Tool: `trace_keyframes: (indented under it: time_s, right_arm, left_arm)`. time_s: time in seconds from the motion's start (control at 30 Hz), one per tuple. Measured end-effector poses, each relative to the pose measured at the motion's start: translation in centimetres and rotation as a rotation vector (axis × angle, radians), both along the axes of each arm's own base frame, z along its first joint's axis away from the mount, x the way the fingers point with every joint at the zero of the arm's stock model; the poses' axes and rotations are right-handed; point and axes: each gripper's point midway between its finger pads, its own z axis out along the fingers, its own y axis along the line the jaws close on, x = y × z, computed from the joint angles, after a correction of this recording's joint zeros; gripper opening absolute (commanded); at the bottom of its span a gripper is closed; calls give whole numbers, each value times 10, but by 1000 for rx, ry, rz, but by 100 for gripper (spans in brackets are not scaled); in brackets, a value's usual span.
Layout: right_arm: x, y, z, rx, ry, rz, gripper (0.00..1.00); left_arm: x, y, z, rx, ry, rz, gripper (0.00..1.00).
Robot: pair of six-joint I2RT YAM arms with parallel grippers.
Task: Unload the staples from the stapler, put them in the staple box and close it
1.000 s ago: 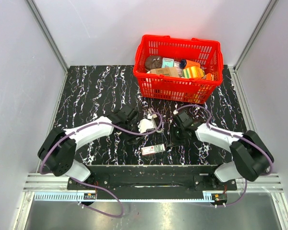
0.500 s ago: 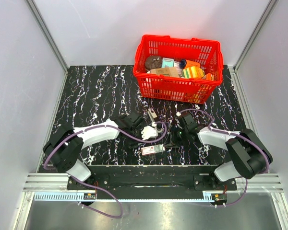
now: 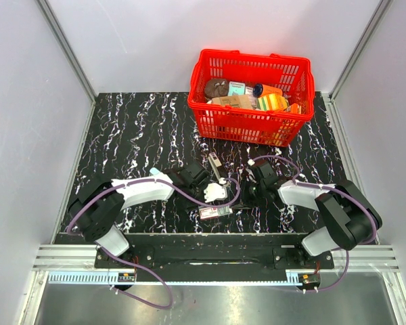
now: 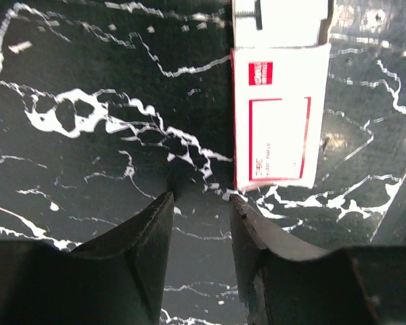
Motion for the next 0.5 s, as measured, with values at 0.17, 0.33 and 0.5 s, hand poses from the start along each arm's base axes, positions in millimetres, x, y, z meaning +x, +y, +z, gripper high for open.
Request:
trace_keyframes:
  time_s: [0.17, 0.33, 0.5]
  right_arm:
    - [-1, 2, 0, 15, 3, 10, 17]
    - [-3, 5, 0, 31, 10, 23, 15]
    - [-4, 10, -1, 46, 18, 42, 14]
  left_arm:
    - [0, -6, -1, -7, -12, -13, 42]
    - [1, -9, -1, -16, -18, -13, 42]
    - [1, -10, -1, -19, -20, -13, 42]
